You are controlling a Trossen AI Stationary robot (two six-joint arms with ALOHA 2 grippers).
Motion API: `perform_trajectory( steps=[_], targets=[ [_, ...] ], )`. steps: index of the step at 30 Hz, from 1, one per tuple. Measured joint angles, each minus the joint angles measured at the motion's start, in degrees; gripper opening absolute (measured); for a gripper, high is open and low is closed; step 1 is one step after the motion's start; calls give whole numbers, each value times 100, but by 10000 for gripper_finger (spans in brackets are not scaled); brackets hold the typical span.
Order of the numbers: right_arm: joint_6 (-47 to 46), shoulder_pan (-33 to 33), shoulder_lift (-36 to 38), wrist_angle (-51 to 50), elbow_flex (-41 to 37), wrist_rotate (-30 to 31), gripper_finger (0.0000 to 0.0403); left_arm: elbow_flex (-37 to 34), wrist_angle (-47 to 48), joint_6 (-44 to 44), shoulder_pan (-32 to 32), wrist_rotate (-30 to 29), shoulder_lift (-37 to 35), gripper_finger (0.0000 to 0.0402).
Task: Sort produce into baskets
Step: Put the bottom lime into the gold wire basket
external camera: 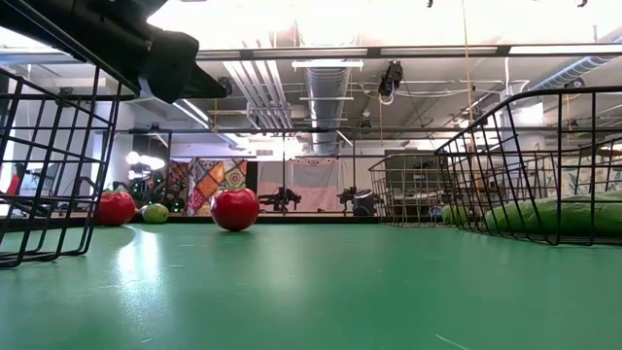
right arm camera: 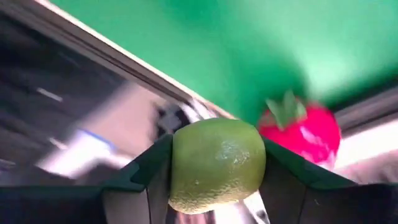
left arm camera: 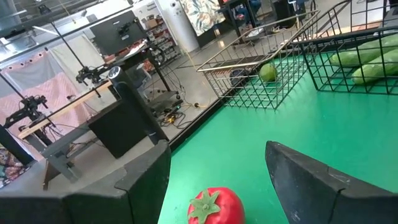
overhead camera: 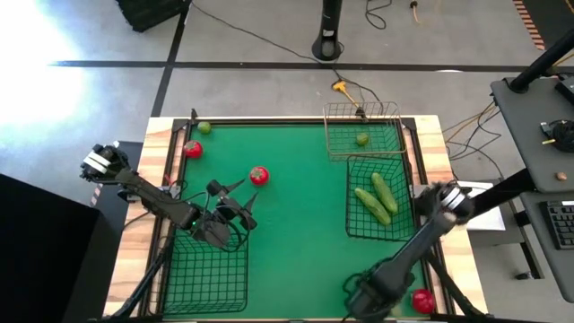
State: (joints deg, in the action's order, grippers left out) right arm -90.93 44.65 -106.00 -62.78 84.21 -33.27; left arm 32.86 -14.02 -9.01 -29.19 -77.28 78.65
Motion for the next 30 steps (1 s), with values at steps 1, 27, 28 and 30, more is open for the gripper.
perform_trajectory(
  steps=[1,27,28,30],
  targets=[
    [-70,-69,194,13,109,473,180,0,-1,-17,-5,5,0,245],
    [6126,-8642,2447,248,-877,4913,180,462,-261,663,-1614,316,-216,245],
    [6298,-8926,2367,401,-970,4694,180,471,-267,655,-1607,356,-206,245],
    [6482,-9374,2183,666,-1143,4456,180,472,-260,588,-1602,403,-188,245]
  ],
)
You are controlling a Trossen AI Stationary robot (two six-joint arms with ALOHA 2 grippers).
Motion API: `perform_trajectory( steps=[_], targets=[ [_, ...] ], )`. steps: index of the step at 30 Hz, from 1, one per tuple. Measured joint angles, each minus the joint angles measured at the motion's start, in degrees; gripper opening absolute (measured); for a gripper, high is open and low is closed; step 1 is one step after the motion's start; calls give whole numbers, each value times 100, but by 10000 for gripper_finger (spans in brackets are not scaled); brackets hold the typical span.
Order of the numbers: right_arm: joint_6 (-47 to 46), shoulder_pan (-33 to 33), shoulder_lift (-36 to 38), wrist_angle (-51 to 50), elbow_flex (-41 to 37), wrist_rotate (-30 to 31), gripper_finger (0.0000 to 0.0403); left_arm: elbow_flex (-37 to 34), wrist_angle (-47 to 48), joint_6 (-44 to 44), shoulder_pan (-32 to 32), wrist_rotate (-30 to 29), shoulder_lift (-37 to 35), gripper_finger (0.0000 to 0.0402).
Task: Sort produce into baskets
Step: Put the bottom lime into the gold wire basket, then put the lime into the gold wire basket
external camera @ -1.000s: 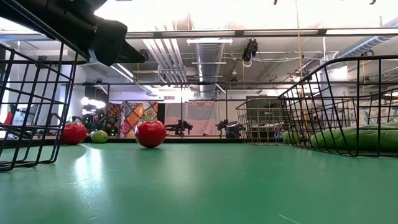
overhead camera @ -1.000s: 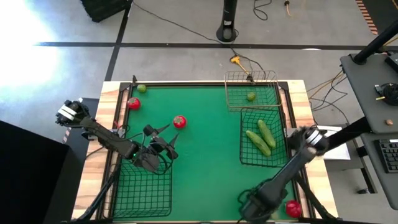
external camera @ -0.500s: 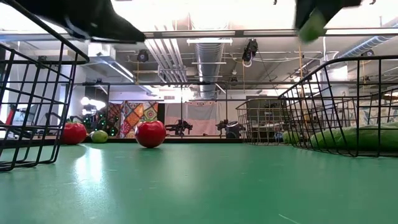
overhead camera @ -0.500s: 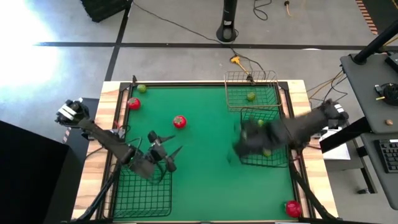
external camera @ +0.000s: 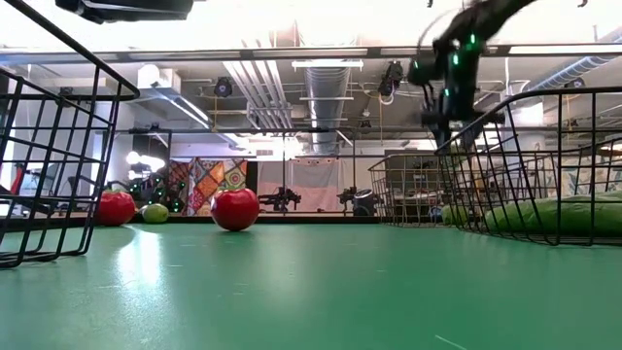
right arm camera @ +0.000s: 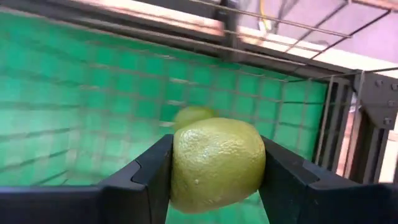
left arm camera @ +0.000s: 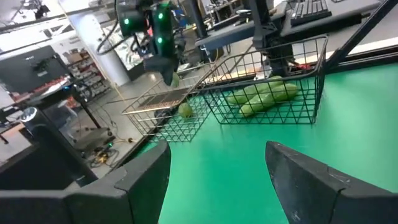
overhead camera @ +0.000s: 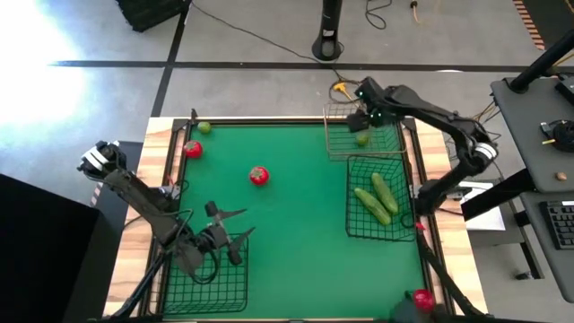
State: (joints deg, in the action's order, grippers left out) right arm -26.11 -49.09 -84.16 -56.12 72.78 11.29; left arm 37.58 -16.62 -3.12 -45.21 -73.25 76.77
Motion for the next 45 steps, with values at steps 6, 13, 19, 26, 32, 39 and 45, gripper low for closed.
perform_trajectory(
  steps=[6,13,19,26,32,39,45],
  targets=[
    [607,-528,-651,467,-354,-133,181,65,10,-83,150,28,-2,245],
    [1041,-416,-1189,461,-361,-135,211,525,156,62,756,37,-88,245],
    [1432,-383,-1143,445,-359,-126,280,1359,1514,-69,1818,1322,-334,245],
    [1709,53,-359,368,-361,-127,318,2877,4891,-1462,3840,2676,-71,245],
    [1501,1419,950,620,-661,-127,302,3477,6822,-1844,5867,3641,271,244],
    [543,3984,2401,1881,-1885,-138,284,3252,7215,-1691,8116,5028,626,233],
    [-72,5442,2864,3411,-2827,-84,290,3405,7231,-1443,9196,5632,1127,233]
  ],
)
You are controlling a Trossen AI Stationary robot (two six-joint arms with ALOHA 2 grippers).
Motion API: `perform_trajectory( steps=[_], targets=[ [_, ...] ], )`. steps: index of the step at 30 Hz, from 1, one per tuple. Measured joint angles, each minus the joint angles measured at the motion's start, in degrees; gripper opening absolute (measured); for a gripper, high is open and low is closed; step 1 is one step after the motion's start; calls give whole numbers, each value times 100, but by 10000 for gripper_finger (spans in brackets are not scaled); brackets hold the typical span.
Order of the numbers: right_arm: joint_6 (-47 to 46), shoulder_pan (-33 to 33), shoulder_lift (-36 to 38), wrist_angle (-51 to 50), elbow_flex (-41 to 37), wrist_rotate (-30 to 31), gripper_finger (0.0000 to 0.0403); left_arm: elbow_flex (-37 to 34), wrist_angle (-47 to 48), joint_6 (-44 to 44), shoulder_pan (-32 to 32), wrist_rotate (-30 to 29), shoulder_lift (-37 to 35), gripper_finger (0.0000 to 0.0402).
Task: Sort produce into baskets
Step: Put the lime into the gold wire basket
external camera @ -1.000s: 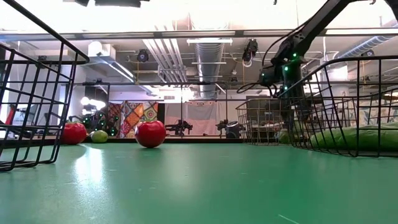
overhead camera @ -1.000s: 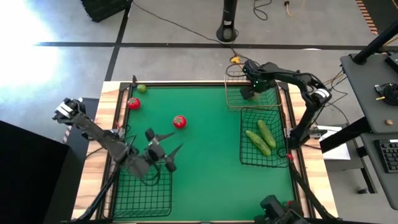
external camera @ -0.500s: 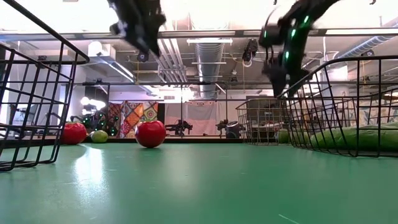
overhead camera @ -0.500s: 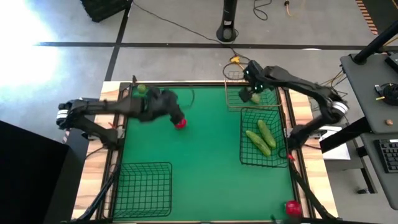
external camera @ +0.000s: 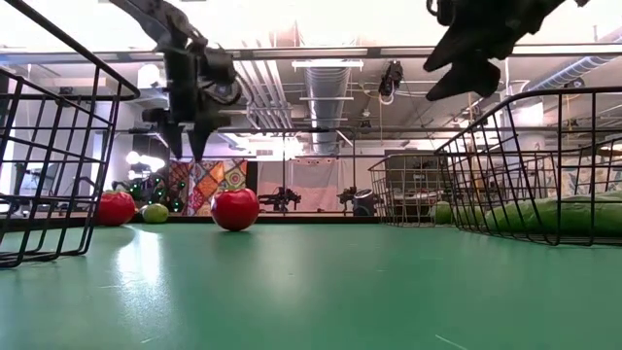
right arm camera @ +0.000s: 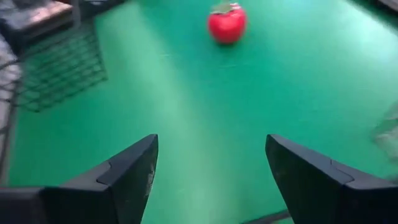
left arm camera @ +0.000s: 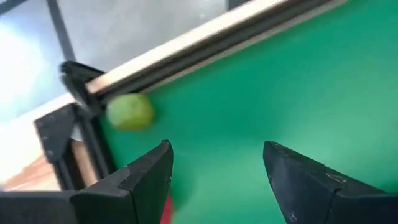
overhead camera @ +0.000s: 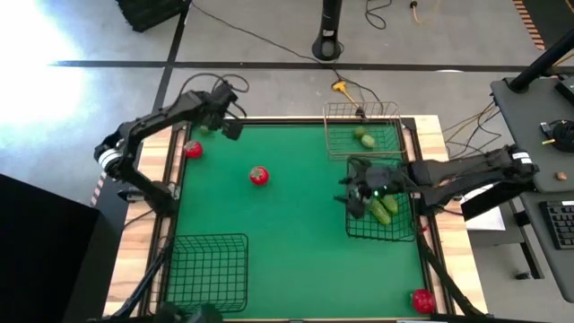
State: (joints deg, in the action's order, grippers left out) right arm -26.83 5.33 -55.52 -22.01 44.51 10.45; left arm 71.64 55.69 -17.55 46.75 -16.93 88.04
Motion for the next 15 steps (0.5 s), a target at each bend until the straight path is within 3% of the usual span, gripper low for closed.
perform_trajectory(
  steps=[8,15],
  targets=[
    [-264,424,-299,421,-194,114,315,1159,1081,287,1209,165,1166,233],
    [-280,417,-566,452,-194,421,338,1968,1577,272,1635,407,2233,254]
  ],
)
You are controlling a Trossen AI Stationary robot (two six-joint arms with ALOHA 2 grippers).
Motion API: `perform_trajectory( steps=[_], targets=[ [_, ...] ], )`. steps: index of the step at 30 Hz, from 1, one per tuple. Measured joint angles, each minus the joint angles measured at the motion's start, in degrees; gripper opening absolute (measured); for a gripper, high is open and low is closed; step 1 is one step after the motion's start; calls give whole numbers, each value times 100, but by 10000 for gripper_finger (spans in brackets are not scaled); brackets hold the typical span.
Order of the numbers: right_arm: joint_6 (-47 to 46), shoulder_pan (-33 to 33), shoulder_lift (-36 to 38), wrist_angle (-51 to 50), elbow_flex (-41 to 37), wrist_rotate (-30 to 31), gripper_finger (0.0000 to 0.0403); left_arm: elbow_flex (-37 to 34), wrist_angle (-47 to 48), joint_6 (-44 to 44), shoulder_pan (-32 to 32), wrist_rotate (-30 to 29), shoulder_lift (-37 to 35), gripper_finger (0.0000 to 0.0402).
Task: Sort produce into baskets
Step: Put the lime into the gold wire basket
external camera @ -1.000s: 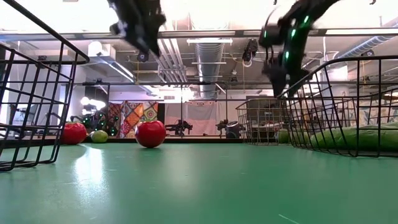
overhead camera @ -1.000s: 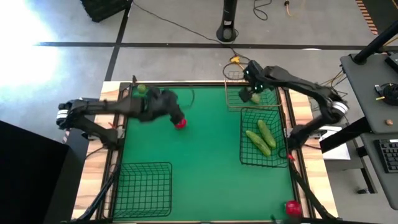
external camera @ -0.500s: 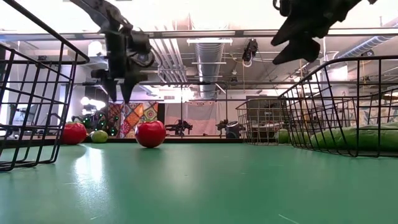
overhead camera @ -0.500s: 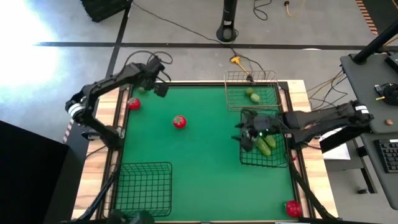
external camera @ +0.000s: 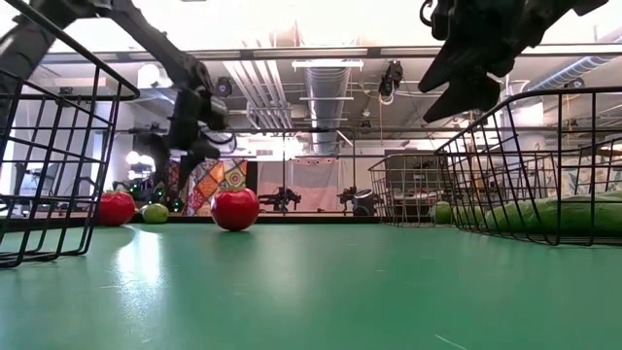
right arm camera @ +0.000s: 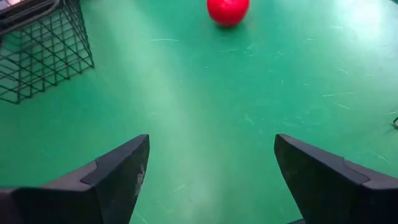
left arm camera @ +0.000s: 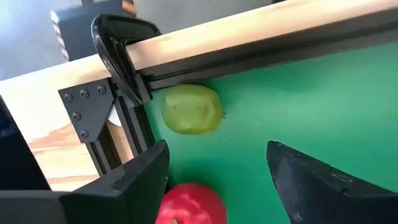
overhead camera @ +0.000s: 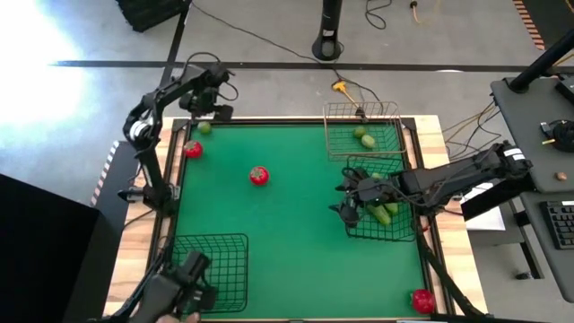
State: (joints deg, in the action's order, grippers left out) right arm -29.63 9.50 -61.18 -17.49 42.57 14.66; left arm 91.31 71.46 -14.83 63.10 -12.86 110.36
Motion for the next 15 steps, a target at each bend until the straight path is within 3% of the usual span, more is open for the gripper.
perform_trajectory(
  steps=[4,8,15],
  targets=[
    [-55,0,-40,23,0,19,348,377,343,46,160,440,443,283],
    [-37,0,-38,24,0,18,353,774,515,55,251,525,681,302],
    [49,0,-34,22,26,18,352,1004,710,-146,449,1272,967,290]
  ],
)
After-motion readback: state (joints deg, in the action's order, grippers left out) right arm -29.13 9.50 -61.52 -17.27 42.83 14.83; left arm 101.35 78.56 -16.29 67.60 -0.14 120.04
